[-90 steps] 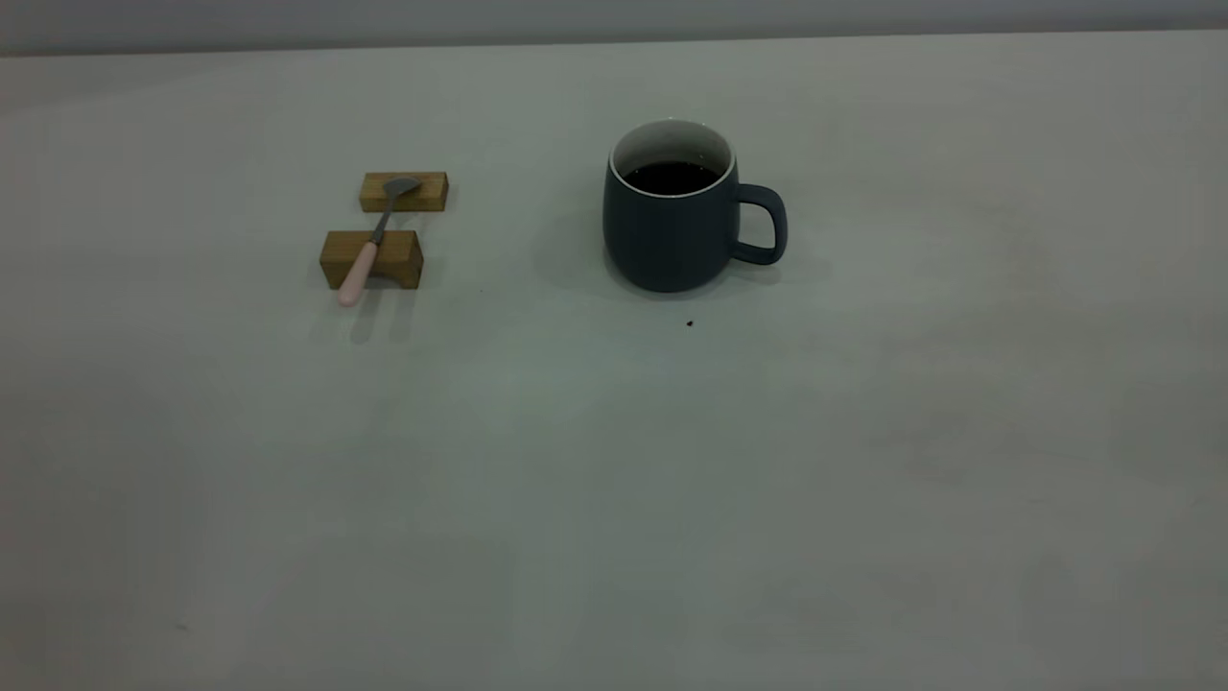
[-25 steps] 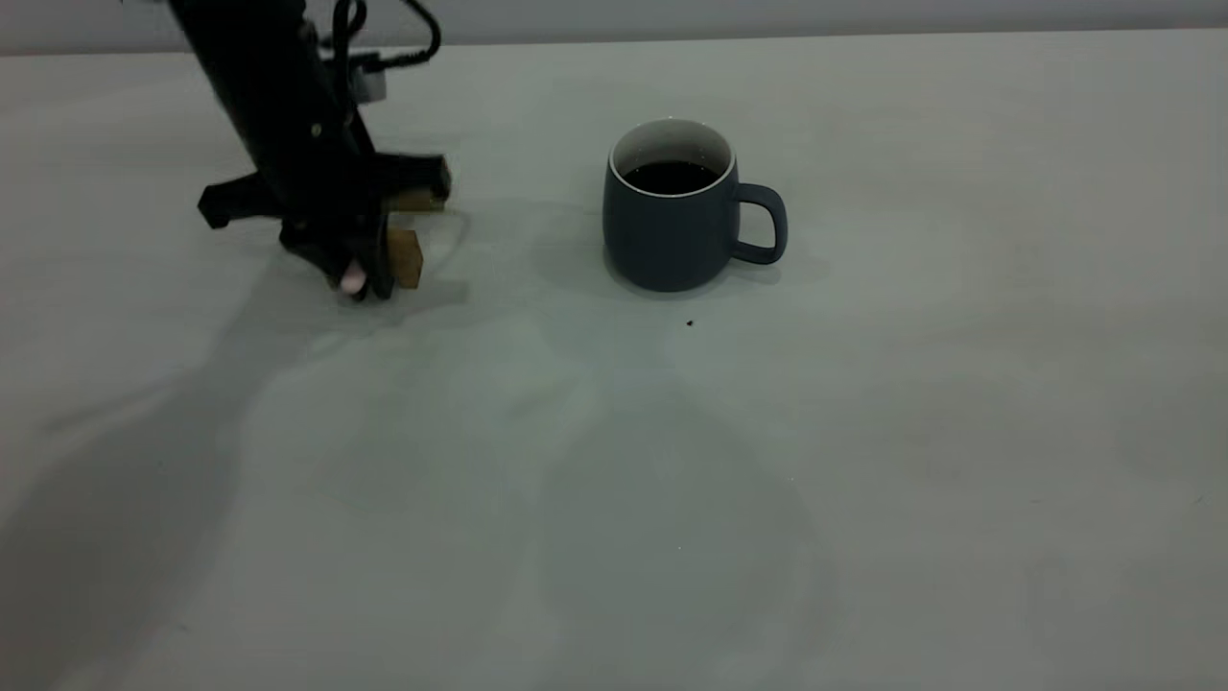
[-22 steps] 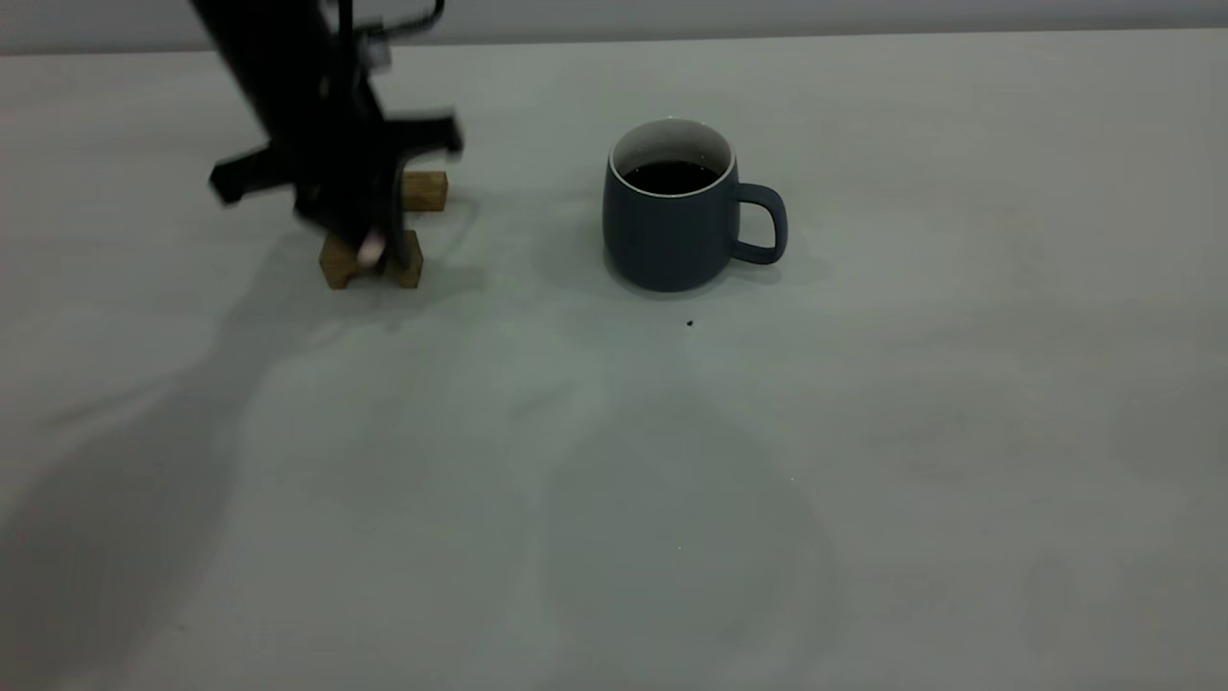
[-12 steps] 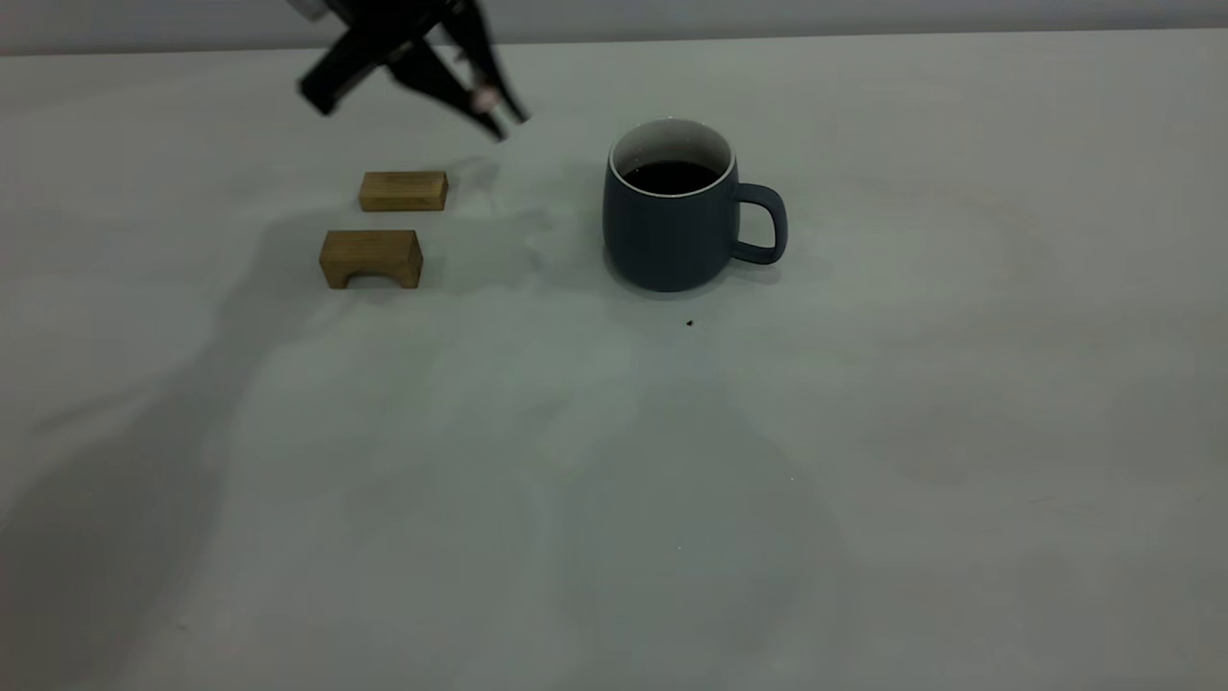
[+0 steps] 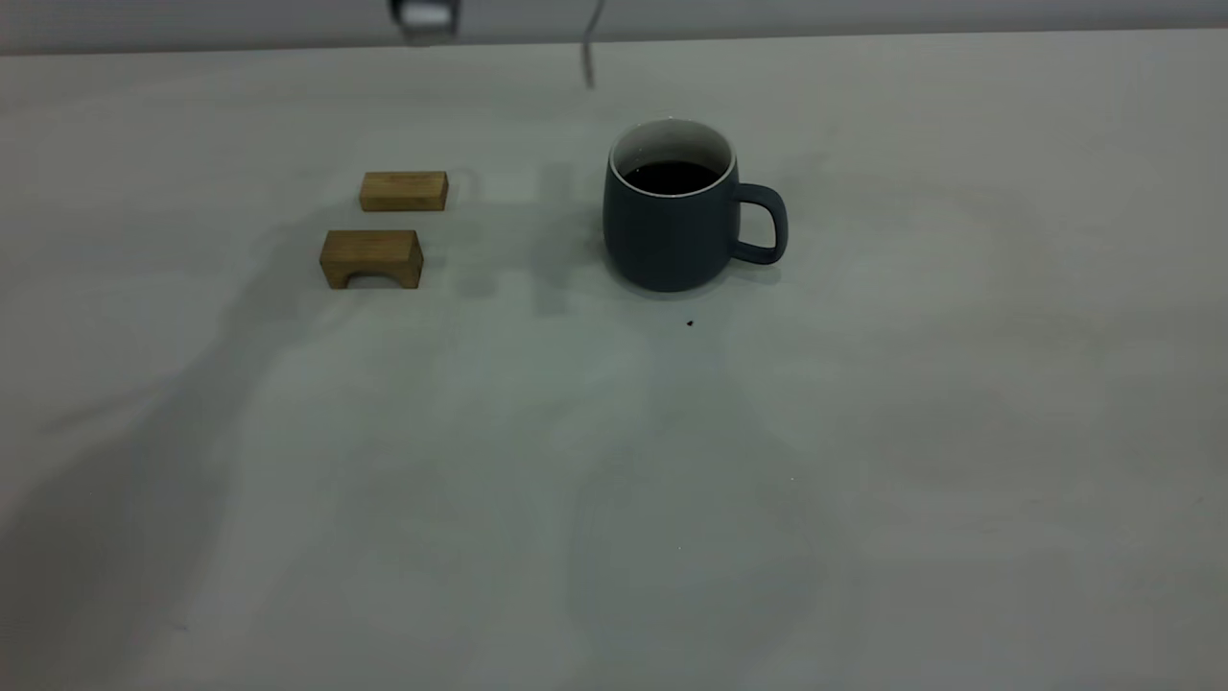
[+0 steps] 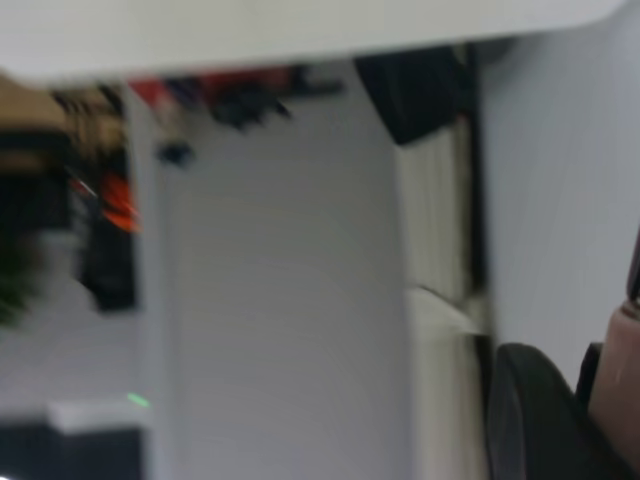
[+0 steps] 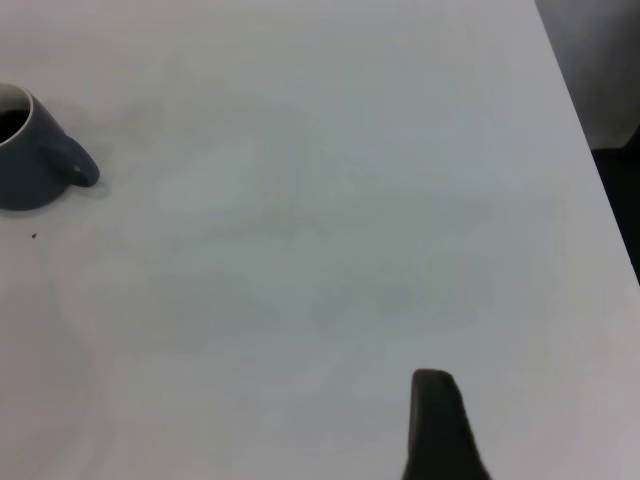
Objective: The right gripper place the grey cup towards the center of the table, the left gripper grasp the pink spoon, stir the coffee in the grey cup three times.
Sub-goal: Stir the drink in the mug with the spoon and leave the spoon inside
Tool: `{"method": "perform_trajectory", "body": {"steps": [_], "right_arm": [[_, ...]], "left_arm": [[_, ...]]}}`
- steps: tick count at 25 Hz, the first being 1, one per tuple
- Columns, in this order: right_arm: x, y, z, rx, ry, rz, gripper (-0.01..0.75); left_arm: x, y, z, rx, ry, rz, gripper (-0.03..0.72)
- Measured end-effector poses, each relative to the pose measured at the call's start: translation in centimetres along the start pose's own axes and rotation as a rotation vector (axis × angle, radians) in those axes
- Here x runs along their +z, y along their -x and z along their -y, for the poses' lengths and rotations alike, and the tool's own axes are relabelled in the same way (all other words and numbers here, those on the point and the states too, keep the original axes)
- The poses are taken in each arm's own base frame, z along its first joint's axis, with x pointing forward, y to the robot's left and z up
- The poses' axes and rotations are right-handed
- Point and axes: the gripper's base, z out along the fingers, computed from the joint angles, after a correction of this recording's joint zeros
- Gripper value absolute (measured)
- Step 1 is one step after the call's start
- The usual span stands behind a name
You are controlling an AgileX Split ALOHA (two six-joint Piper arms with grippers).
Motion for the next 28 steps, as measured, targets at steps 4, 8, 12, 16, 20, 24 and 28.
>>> {"method": "perform_trajectory", "body": {"steps": [4,8,12,16,20,24,28], "right_arm": [[0.0,0.0,0.0,0.000,0.000,0.000,0.523],[0.0,0.0,0.0,0.000,0.000,0.000,0.523],[0.0,0.0,0.0,0.000,0.000,0.000,0.523],[0.0,0.0,0.0,0.000,0.000,0.000,0.523],[0.0,0.0,0.0,0.000,0.000,0.000,0.523],[0.0,0.0,0.0,0.000,0.000,0.000,0.523],[0.0,0.0,0.0,0.000,0.000,0.000,0.523]], "left_arm": [[2.0,-0.5,-0.1,-0.086,-0.070,0.022,0.125],[4.0,0.3,-0.5,-0.184,-0.095,0.036,0.125],[4.9,2.0,-0.7,-0.248,-0.089,0.033,0.125],[6.0,4.8,-0.8,-0.309,-0.097,0.033,0.125],[6.9,7.1,-1.1,-0.325,-0.107,0.026,0.125],[7.2,8.1,-1.2,-0.310,-0.108,0.033,0.125],[7.0,8.5,-0.7,-0.311,-0.171,0.065,0.125]]}}
